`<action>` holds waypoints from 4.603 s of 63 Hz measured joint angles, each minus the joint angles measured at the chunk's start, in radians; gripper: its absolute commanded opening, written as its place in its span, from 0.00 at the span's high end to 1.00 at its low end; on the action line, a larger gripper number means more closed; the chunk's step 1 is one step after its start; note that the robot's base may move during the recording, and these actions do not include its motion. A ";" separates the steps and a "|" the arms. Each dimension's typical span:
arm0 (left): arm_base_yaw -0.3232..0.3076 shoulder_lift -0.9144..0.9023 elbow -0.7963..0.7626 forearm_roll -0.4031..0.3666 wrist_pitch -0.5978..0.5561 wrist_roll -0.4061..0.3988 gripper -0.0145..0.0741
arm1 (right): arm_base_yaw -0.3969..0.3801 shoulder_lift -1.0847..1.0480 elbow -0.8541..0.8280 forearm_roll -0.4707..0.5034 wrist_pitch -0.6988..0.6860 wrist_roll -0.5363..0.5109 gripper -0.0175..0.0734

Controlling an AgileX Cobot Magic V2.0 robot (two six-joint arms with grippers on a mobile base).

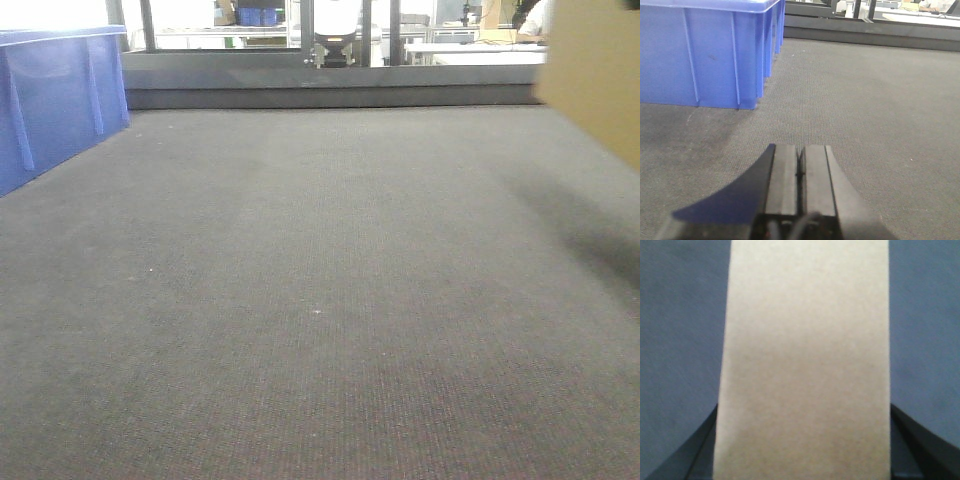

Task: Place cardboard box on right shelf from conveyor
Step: 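Lift the tan box off the conveyor with the right gripper, then drive away from the conveyor holding the box in the right gripper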

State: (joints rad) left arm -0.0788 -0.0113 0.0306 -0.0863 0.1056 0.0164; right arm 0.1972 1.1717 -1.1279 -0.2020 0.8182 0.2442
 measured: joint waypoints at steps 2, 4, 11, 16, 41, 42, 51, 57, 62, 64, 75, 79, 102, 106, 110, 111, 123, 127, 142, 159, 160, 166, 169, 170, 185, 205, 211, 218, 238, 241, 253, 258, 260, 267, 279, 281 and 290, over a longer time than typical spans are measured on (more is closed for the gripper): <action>0.000 0.000 0.000 0.000 0.000 0.000 0.97 | -0.012 -0.048 0.043 0.003 -0.008 0.000 0.55; 0.000 0.000 0.000 0.000 0.000 0.000 0.97 | -0.020 -0.087 0.083 0.004 -0.012 0.000 0.55; 0.000 0.000 0.000 0.000 0.000 0.000 0.97 | -0.034 -0.252 0.198 0.012 -0.031 -0.001 0.55; 0.000 0.000 0.000 0.000 0.000 0.000 0.97 | -0.034 -0.342 0.263 0.018 -0.042 -0.001 0.55; 0.000 0.000 0.000 0.000 0.000 0.000 0.97 | -0.034 -0.789 0.389 0.024 -0.040 -0.002 0.55; 0.000 0.000 0.000 0.000 0.000 0.000 0.97 | -0.034 -0.809 0.389 0.024 -0.040 -0.002 0.55; 0.000 0.000 0.000 0.000 0.000 0.000 0.97 | -0.034 -0.875 0.389 0.024 -0.038 -0.002 0.55; 0.000 0.000 0.000 0.000 0.000 0.000 0.97 | -0.034 -0.887 0.389 0.024 -0.036 -0.002 0.55; 0.000 0.000 0.000 0.000 0.000 0.000 0.97 | -0.034 -0.887 0.389 0.024 -0.036 -0.002 0.55; 0.000 0.000 0.000 0.000 0.000 0.000 0.97 | -0.034 -0.887 0.389 0.024 -0.035 -0.002 0.55; 0.000 0.000 0.000 0.000 0.000 0.000 0.97 | -0.034 -0.887 0.389 0.024 -0.034 -0.002 0.55; 0.000 0.000 0.000 0.000 0.000 0.000 0.97 | -0.034 -0.887 0.389 0.024 -0.034 -0.002 0.55; 0.000 0.000 0.000 0.000 0.000 0.000 0.97 | -0.034 -0.889 0.389 0.024 -0.034 -0.002 0.55; 0.000 0.000 0.000 0.000 0.000 0.000 0.97 | -0.034 -0.889 0.389 0.024 -0.032 -0.002 0.55; 0.000 0.000 0.000 0.000 0.000 0.000 0.97 | -0.034 -0.889 0.389 0.024 -0.032 -0.002 0.55; 0.000 0.000 0.000 0.000 0.000 0.000 0.97 | -0.034 -0.889 0.389 0.024 -0.032 -0.002 0.55; 0.000 0.000 0.000 0.000 0.000 0.000 0.97 | -0.034 -0.889 0.389 0.024 -0.032 -0.002 0.55; 0.000 0.000 0.000 0.000 0.000 0.000 0.97 | -0.034 -0.889 0.389 0.024 -0.032 -0.002 0.55; 0.000 0.000 0.000 0.000 0.000 0.000 0.97 | -0.034 -0.889 0.389 0.025 -0.032 -0.002 0.55; 0.000 0.000 0.000 0.000 0.000 0.000 0.97 | -0.034 -0.889 0.389 0.025 -0.032 -0.002 0.55; 0.000 0.000 0.000 0.000 0.000 0.000 0.97 | -0.034 -0.889 0.389 0.025 -0.032 -0.002 0.55; 0.000 0.000 0.000 0.000 0.000 0.000 0.97 | -0.034 -0.889 0.389 0.025 -0.032 -0.002 0.55; 0.000 0.000 0.000 0.000 0.000 0.000 0.97 | -0.034 -0.889 0.389 0.025 -0.032 -0.002 0.55; 0.000 0.000 0.000 0.000 0.000 0.000 0.97 | -0.034 -0.889 0.389 0.025 -0.032 -0.002 0.55; 0.000 0.000 0.000 0.000 0.000 0.000 0.97 | -0.034 -0.889 0.389 0.025 -0.032 -0.002 0.55; 0.000 0.000 0.000 0.000 0.000 0.000 0.97 | -0.034 -0.889 0.389 0.025 -0.032 -0.002 0.55; 0.000 0.000 0.000 0.000 0.000 0.000 0.97 | -0.034 -0.889 0.389 0.025 -0.032 -0.002 0.55; 0.000 0.000 0.000 0.000 0.000 0.000 0.97 | -0.034 -0.889 0.389 0.025 -0.032 -0.002 0.55; 0.000 0.000 0.000 0.000 0.000 0.000 0.97 | -0.034 -0.889 0.389 0.025 -0.032 -0.002 0.55; 0.000 0.000 0.000 0.000 0.000 0.000 0.97 | -0.034 -0.889 0.389 0.025 -0.032 -0.002 0.55; 0.000 0.000 0.000 0.000 0.000 0.000 0.97 | -0.034 -0.889 0.389 0.025 -0.032 -0.002 0.55; 0.000 0.000 0.000 0.000 0.000 0.000 0.97 | -0.034 -0.889 0.389 0.025 -0.032 -0.002 0.55; 0.000 0.000 0.000 0.000 0.000 0.000 0.97 | -0.034 -0.889 0.389 0.025 -0.032 -0.002 0.55; 0.000 0.000 0.000 0.000 0.000 0.000 0.97 | -0.034 -0.889 0.389 0.025 -0.032 -0.002 0.55; 0.000 0.000 0.000 0.000 0.000 0.000 0.97 | -0.034 -0.889 0.389 0.025 -0.032 -0.002 0.55; 0.000 0.000 0.000 0.000 0.000 0.000 0.97 | -0.034 -0.889 0.389 0.025 -0.032 -0.002 0.55; 0.000 0.000 0.000 0.000 0.000 0.000 0.97 | -0.034 -0.889 0.389 0.025 -0.032 -0.002 0.55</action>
State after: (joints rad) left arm -0.0788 -0.0113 0.0306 -0.0863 0.1056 0.0164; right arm 0.1630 0.2826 -0.7388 -0.1770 0.7860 0.2419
